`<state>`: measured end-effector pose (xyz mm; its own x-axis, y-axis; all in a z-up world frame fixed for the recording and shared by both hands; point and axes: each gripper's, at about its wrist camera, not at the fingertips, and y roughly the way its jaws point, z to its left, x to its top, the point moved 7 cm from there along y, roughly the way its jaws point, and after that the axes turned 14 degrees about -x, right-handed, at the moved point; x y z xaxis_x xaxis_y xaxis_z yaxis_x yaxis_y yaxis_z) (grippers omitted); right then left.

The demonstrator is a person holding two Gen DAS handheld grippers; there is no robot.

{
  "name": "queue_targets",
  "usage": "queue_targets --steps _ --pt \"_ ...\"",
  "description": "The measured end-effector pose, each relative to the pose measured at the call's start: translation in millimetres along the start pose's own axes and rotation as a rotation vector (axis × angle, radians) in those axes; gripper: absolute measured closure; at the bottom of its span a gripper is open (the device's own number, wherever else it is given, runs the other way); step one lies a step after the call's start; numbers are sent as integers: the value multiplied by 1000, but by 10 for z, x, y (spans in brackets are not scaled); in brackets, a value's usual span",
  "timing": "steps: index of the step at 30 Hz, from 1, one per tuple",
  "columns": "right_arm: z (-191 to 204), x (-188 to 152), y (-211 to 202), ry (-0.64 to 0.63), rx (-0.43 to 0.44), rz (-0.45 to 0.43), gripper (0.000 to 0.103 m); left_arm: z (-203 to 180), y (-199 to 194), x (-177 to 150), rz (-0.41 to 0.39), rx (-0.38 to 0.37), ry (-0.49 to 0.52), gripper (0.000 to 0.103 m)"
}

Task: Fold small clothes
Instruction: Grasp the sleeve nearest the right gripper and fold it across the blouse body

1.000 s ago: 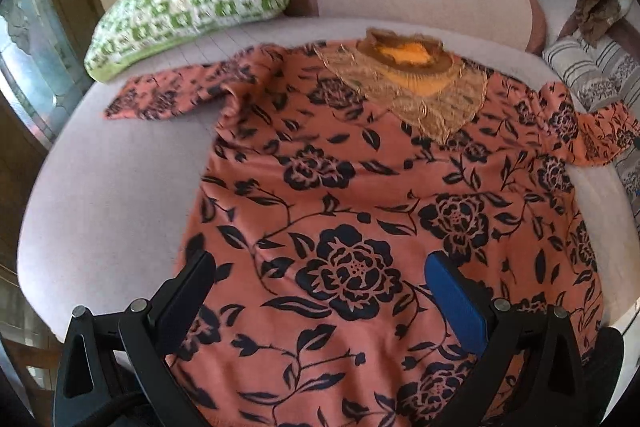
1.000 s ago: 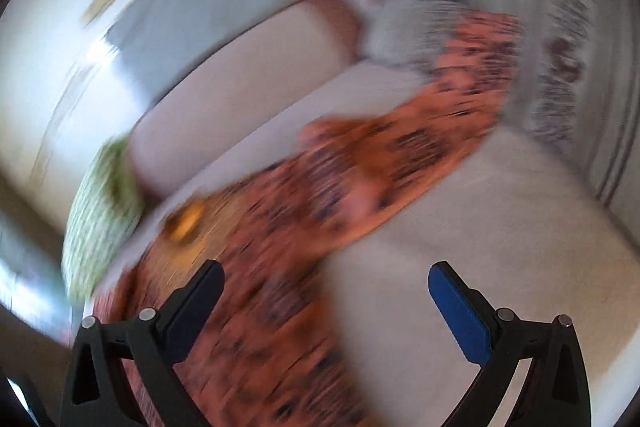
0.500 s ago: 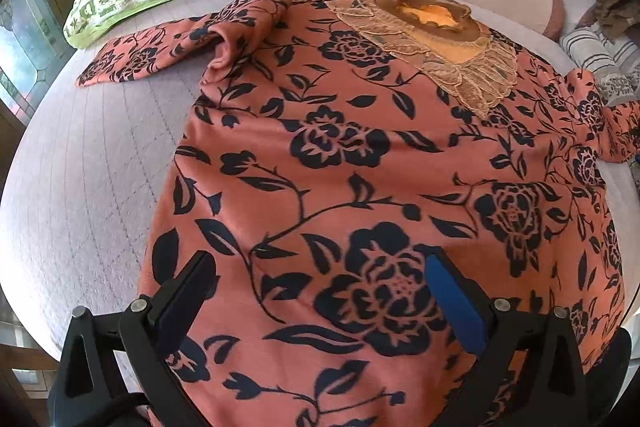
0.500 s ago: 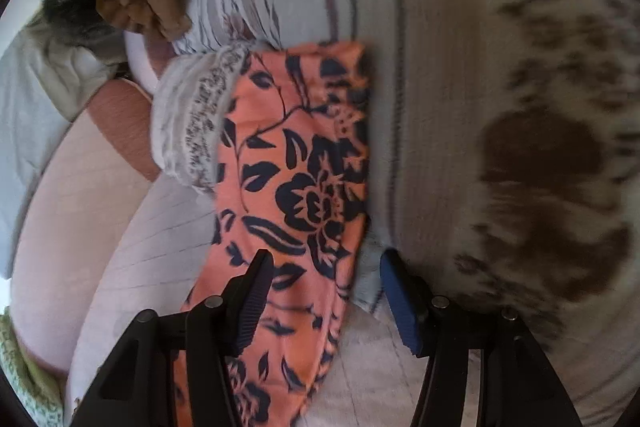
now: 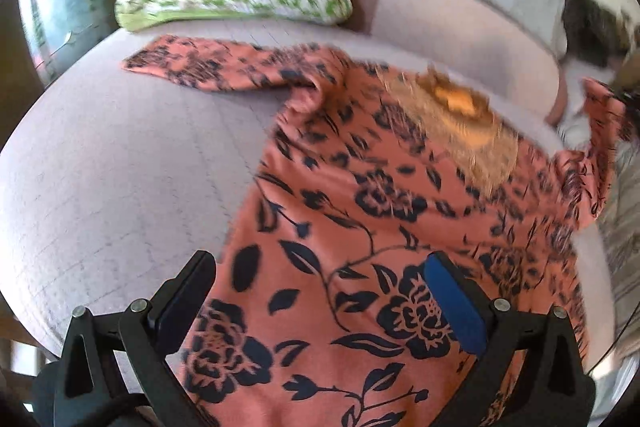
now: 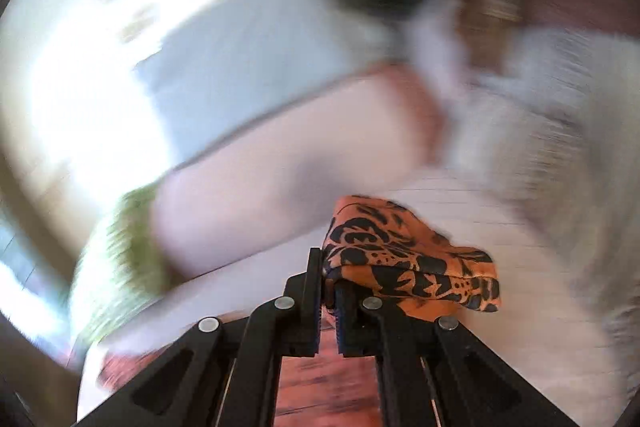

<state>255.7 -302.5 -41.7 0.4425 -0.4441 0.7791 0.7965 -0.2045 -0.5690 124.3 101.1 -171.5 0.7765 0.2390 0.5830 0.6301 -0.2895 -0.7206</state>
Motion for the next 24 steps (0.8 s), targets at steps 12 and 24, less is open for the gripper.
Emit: queue_targets --steps 12,24 --pt "2037 -2532 817 -381 210 467 9 139 -2 405 -87 -52 73 0" --pt "44 -1592 507 -104 4 303 9 -514 1404 1143 98 -144 142 22"
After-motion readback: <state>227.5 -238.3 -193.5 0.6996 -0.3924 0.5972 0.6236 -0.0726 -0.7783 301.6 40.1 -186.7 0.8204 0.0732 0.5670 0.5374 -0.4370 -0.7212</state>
